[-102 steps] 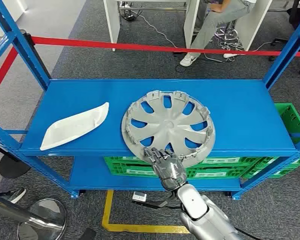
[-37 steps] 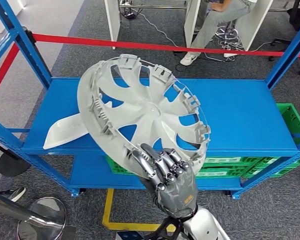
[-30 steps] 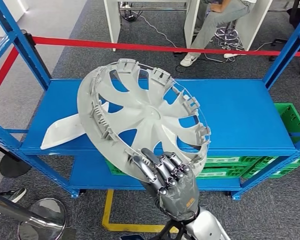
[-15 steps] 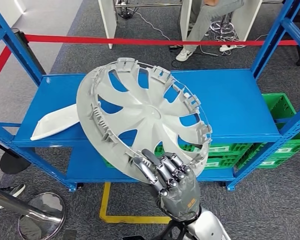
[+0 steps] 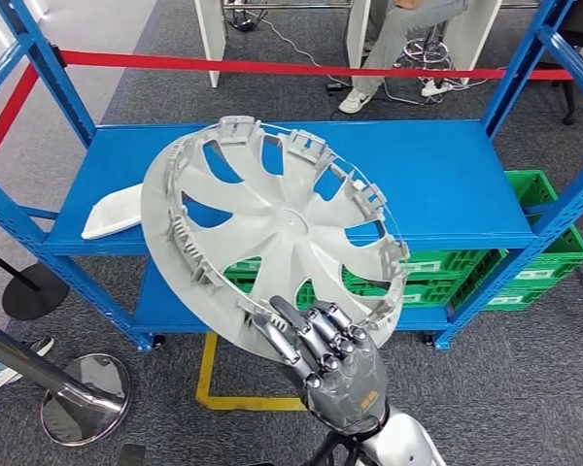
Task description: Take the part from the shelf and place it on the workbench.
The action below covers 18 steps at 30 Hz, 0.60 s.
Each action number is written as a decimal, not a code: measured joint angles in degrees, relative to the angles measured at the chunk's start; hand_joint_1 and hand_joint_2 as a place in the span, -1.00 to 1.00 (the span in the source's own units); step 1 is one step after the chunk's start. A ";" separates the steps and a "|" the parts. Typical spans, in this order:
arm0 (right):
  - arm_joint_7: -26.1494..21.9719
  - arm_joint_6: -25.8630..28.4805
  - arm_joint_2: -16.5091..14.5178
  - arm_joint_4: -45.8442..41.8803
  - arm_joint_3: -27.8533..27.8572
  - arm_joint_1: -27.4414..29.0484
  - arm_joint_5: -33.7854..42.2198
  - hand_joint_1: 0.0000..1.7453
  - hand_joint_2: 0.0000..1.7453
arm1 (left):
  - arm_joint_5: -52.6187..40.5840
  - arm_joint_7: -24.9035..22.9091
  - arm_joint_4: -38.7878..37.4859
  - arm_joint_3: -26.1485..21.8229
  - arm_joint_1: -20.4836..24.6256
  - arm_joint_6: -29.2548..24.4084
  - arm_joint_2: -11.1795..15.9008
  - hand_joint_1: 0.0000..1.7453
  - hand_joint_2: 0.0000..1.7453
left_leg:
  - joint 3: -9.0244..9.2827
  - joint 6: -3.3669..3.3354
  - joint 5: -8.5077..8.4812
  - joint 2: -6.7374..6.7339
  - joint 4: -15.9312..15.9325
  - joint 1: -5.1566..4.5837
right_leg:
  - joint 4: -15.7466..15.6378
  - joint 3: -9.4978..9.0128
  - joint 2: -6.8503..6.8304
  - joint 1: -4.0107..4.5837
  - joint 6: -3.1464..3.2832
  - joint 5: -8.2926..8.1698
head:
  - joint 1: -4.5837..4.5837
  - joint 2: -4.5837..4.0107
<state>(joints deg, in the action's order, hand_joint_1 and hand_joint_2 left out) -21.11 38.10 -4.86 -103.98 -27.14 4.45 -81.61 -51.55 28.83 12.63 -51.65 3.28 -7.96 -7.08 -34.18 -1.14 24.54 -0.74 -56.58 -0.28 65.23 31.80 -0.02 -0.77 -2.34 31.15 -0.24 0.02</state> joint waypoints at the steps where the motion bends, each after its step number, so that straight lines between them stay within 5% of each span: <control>1: 0.00 0.00 -0.01 -0.04 0.03 -0.02 0.00 1.00 1.00 | 0.01 0.00 0.00 0.00 -0.01 0.00 0.02 -1.00 1.00 | -0.47 0.31 -0.35 0.02 -0.30 -0.04 | -4.01 -2.72 0.04 0.00 0.13 0.02 | 0.05 0.00; 3: 0.00 0.00 -0.01 -0.13 0.10 -0.01 0.01 1.00 1.00 | 0.03 0.00 0.00 0.00 -0.03 -0.01 0.05 -1.00 1.00 | -1.08 0.95 -1.19 0.05 -0.67 -0.08 | -8.23 -5.08 0.15 0.23 0.60 0.90 | 0.13 0.00; 6: -0.03 0.00 -0.03 -0.17 0.24 0.02 0.01 1.00 1.00 | 0.03 -0.01 0.00 -0.05 -0.14 -0.03 0.09 -1.00 1.00 | -1.80 1.85 -0.95 0.14 -1.35 0.25 | -8.42 -3.47 -0.02 0.36 2.24 -0.15 | 0.16 0.00; 8: -0.11 0.00 -0.10 -0.24 0.35 0.01 0.02 1.00 1.00 | 0.03 -0.03 -0.03 -0.11 -0.22 -0.05 0.07 -1.00 1.00 | -3.16 2.41 3.88 0.27 -5.40 0.45 | -8.49 -2.23 -0.21 0.31 3.31 -1.46 | 0.38 0.00; 10: -0.19 0.00 -0.16 -0.30 0.46 0.08 0.05 1.00 1.00 | 0.04 -0.04 -0.06 -0.18 -0.25 -0.05 -0.02 -1.00 1.00 | -4.80 2.73 9.49 0.33 -12.78 0.56 | -8.36 -0.68 -0.24 0.56 3.69 -2.93 | 0.56 0.00; 11: -0.22 0.00 -0.17 -0.30 0.52 0.14 0.09 1.00 1.00 | 0.05 -0.03 -0.07 -0.21 -0.25 -0.04 -0.03 -1.00 1.00 | -5.10 2.75 10.70 0.33 -15.72 0.59 | -8.27 0.21 -0.24 0.70 3.73 -3.60 | 0.55 0.00; 13: -0.39 0.00 -0.17 -0.30 0.69 0.39 0.27 1.00 1.00 | 0.04 0.01 -0.07 -0.25 -0.25 0.03 -0.01 -1.00 1.00 | -2.95 2.52 9.32 0.39 -16.09 0.54 | -7.90 2.15 -0.24 0.91 3.66 -4.80 | 0.55 0.00; 15: -0.64 0.00 -0.18 -0.35 0.86 0.65 0.54 1.00 1.00 | -0.01 0.08 -0.07 -0.26 -0.17 0.09 0.04 -1.00 1.00 | 2.71 1.91 6.69 0.52 -9.05 0.36 | -7.49 3.76 -0.20 1.00 3.50 -5.86 | 0.56 0.00; 17: -0.91 0.00 -0.19 -0.48 1.01 0.81 0.88 1.00 1.00 | -0.07 0.17 -0.07 -0.26 0.00 0.06 0.11 -1.00 1.00 | 7.82 1.28 6.57 0.65 -1.18 0.08 | -7.35 4.59 -0.23 1.07 3.14 -6.90 | 0.51 0.00; 18: -1.05 0.00 -0.19 -0.55 1.08 0.86 1.09 1.00 1.00 | -0.09 0.23 -0.07 -0.27 0.07 0.02 0.14 -1.00 1.00 | 8.89 1.00 6.91 0.70 0.91 -0.09 | -7.46 4.78 -0.28 1.01 2.84 -7.51 | 0.55 0.00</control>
<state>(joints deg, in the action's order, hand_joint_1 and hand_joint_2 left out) -22.17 38.10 -5.05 -104.54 -26.06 5.31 -80.52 -51.64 29.06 12.57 -51.92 3.35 -7.94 -6.95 -25.29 -0.13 31.46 -0.04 -55.68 -0.38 57.77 36.59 -0.30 0.24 0.50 23.64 0.31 0.02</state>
